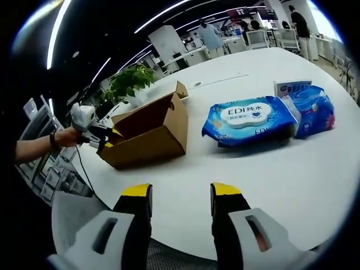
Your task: Operate the shoe box by opening the lid, removing the specified soft item, and placing it in the target area until the item is outside and the box remains undamaged.
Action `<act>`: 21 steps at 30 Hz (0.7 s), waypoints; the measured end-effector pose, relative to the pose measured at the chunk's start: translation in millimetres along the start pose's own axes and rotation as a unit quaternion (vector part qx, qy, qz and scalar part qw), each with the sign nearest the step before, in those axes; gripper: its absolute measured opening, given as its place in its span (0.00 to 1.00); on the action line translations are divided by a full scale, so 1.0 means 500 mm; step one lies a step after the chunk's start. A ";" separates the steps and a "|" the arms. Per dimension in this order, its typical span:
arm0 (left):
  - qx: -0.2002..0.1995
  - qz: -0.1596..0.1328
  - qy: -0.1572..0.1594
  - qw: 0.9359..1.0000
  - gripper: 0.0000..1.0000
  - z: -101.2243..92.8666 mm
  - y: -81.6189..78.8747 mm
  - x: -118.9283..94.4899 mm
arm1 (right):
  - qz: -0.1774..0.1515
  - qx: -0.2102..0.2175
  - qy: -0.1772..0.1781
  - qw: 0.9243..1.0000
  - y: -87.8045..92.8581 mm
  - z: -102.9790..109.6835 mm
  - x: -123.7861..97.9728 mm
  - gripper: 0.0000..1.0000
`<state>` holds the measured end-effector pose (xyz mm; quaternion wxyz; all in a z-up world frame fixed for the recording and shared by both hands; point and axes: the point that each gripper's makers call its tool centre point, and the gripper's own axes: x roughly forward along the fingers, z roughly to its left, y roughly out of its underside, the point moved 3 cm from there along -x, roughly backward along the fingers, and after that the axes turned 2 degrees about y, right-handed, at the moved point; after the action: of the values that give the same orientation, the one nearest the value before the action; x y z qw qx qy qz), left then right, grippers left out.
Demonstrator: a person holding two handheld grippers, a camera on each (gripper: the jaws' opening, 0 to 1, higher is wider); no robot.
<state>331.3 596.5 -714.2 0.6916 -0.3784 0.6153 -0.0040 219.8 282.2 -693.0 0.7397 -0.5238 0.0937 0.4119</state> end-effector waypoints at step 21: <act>0.016 0.039 0.079 0.996 0.45 -0.031 0.001 0.029 | -0.006 0.008 0.002 1.000 0.009 0.014 0.002 0.39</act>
<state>321.2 581.9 -726.2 0.6462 -0.3413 0.6824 -0.0167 215.4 289.4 -693.6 0.7460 -0.5194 0.0952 0.4057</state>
